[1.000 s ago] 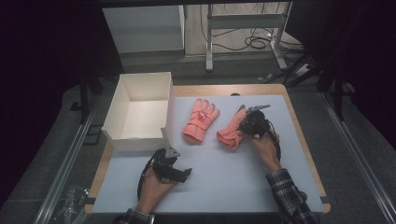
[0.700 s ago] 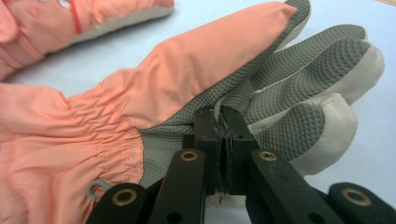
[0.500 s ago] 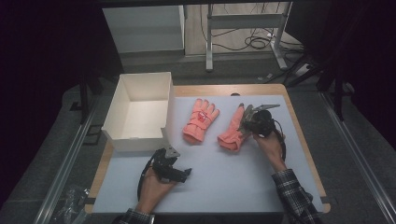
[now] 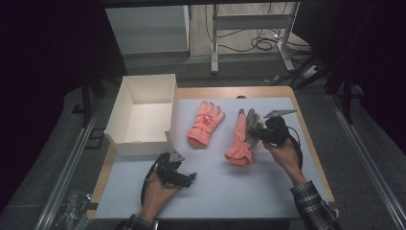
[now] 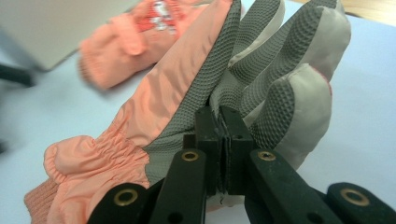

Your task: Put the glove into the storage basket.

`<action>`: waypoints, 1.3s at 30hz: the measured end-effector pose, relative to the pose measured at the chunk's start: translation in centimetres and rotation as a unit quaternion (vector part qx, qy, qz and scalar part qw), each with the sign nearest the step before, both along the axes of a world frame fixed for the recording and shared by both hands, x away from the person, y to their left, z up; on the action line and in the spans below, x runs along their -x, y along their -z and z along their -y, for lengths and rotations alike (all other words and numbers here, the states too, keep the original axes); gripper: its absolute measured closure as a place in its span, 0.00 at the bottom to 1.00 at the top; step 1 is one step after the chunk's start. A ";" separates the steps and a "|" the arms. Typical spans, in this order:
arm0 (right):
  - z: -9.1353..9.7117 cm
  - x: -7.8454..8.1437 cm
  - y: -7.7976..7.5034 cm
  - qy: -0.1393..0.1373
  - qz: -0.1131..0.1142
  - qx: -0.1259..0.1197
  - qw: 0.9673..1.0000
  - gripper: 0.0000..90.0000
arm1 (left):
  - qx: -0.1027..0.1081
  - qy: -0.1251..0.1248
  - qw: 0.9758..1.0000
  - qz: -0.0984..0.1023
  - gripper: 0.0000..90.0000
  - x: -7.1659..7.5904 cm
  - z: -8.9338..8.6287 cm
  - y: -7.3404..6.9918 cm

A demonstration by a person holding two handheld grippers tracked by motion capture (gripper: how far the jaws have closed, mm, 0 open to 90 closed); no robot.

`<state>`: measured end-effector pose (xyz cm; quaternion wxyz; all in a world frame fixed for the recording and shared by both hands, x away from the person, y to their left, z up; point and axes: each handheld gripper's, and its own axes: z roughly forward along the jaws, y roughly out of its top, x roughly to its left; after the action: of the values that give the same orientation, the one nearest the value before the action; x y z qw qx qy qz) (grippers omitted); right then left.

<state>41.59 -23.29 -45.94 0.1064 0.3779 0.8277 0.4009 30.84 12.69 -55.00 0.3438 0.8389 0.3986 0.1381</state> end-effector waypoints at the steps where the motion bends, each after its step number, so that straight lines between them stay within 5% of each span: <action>1: 0.0 0.4 -0.1 -0.006 -0.002 -0.002 1.000 0.97 | 0.000 0.000 1.000 0.000 0.00 0.0 0.0 0.0; 10: -0.9 3.4 0.0 -0.069 -0.028 -0.018 0.997 0.97 | -0.001 0.000 1.000 -0.001 0.00 0.0 0.0 0.0; 17: -2.3 4.6 1.0 -0.118 -0.044 -0.027 0.992 0.97 | -0.003 0.002 1.000 0.000 0.00 0.0 0.0 0.0; 27: -4.3 5.0 3.1 -0.177 -0.053 0.021 0.982 0.96 | -0.002 0.002 1.000 -0.001 0.00 0.0 0.0 0.0; 32: -4.1 4.3 3.9 -0.177 -0.054 0.026 0.982 0.89 | -0.002 0.001 1.000 -0.001 0.00 0.0 0.0 0.0; 39: -3.5 3.8 2.7 -0.146 -0.016 0.033 0.989 0.64 | -0.001 0.001 1.000 -0.001 0.00 0.0 0.0 0.0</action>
<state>37.76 -19.74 -48.62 0.0460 0.2557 0.8884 0.3785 30.84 12.71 -54.99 0.3425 0.8399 0.3978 0.1378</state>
